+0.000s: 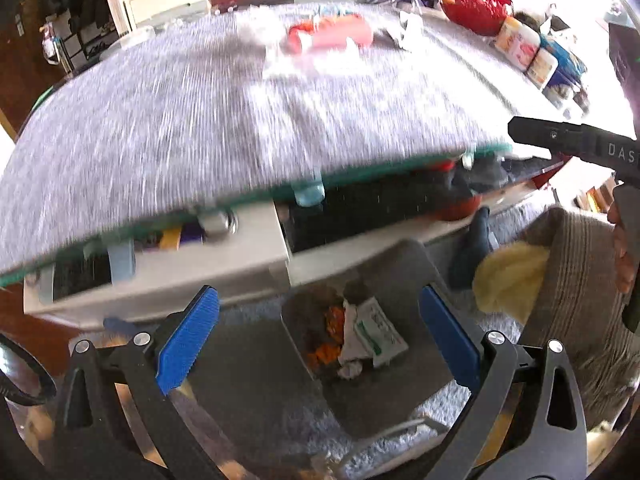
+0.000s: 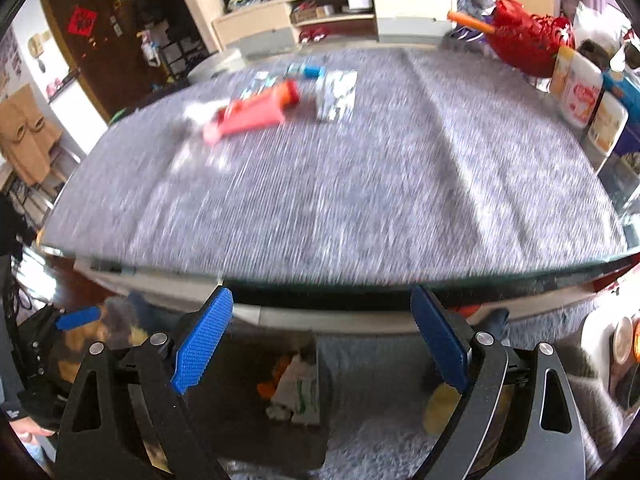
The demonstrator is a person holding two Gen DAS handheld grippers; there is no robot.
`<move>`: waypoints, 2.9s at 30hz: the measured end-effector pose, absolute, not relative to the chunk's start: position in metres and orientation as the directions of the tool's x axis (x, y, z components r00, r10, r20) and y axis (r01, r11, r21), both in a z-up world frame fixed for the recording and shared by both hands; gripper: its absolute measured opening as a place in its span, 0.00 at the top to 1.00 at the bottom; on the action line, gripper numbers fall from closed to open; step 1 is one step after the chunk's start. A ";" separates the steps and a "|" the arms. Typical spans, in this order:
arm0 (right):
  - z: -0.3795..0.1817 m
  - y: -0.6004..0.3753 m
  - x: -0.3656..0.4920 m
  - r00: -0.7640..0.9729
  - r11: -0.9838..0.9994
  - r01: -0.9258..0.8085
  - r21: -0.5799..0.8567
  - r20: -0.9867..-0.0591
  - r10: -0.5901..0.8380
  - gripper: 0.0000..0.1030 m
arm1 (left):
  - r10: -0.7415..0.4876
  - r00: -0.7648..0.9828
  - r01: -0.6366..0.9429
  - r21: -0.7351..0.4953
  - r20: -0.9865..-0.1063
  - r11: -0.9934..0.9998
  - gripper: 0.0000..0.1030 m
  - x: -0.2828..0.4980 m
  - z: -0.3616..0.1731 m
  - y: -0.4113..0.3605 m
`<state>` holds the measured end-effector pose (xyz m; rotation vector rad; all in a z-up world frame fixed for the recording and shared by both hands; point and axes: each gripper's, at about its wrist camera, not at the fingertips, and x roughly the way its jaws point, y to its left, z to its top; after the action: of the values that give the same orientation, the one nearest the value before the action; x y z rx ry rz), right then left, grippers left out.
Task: Collect trash
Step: 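Open both tools over the bin and raise them back to the table, then grasp the clear plastic bag with the left tool while the right tool grasps the blister pack, then lower the plastic bag and blister pack below the table edge to the grey bin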
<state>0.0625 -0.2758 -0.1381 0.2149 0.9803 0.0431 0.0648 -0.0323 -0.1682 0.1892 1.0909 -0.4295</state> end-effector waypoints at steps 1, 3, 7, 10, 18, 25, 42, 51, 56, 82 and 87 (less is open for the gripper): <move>-0.136 -0.279 0.068 0.566 0.977 0.066 0.201 -0.814 0.130 0.11 | -0.251 0.396 0.426 -0.066 -0.883 0.902 0.08 0.071 -0.164 -0.034; -0.132 -0.286 0.083 0.580 0.977 0.079 0.199 -0.806 0.118 0.11 | -0.268 0.416 0.420 -0.078 -0.869 0.904 0.08 0.087 -0.155 -0.040; -0.128 -0.291 0.112 0.595 0.975 0.084 0.204 -0.796 0.115 0.11 | -0.273 0.442 0.415 -0.075 -0.854 0.907 0.08 0.118 -0.145 -0.055; -0.127 -0.292 0.136 0.601 0.975 0.087 0.202 -0.791 0.111 0.11 | -0.266 0.454 0.406 -0.068 -0.850 0.911 0.08 0.143 -0.144 -0.067; -0.141 -0.288 0.195 0.598 0.977 0.098 0.189 -0.796 0.094 0.11 | -0.245 0.462 0.378 -0.061 -0.852 0.924 0.08 0.196 -0.153 -0.088; -0.152 -0.291 0.218 0.595 0.983 0.097 0.157 -0.800 0.069 0.13 | -0.237 0.459 0.367 -0.060 -0.856 0.928 0.09 0.223 -0.167 -0.096; -0.157 -0.290 0.218 0.602 0.983 0.065 0.172 -0.792 0.099 0.65 | -0.272 0.488 0.383 -0.076 -0.829 0.921 0.66 0.234 -0.160 -0.096; -0.140 -0.283 0.173 0.607 0.983 0.036 0.181 -0.785 0.122 0.65 | -0.311 0.472 0.417 -0.102 -0.825 0.903 0.76 0.202 -0.153 -0.090; -0.128 -0.267 0.146 0.611 0.984 0.001 0.181 -0.779 0.142 0.65 | -0.322 0.460 0.436 -0.106 -0.827 0.894 0.83 0.173 -0.150 -0.088; -0.169 -0.208 -0.003 0.494 0.970 -0.082 0.227 -0.836 0.238 0.65 | -0.342 0.429 0.438 -0.139 -0.836 0.888 0.87 -0.001 -0.164 -0.038; -0.189 -0.203 -0.016 0.455 0.969 -0.082 0.234 -0.856 0.246 0.65 | -0.341 0.363 0.430 -0.168 -0.867 0.887 0.87 -0.013 -0.194 -0.036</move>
<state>-0.0162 -0.2029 -0.1889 0.1676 1.0804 0.2033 -0.0125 -0.0355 -0.1941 0.0924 1.0919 -0.4966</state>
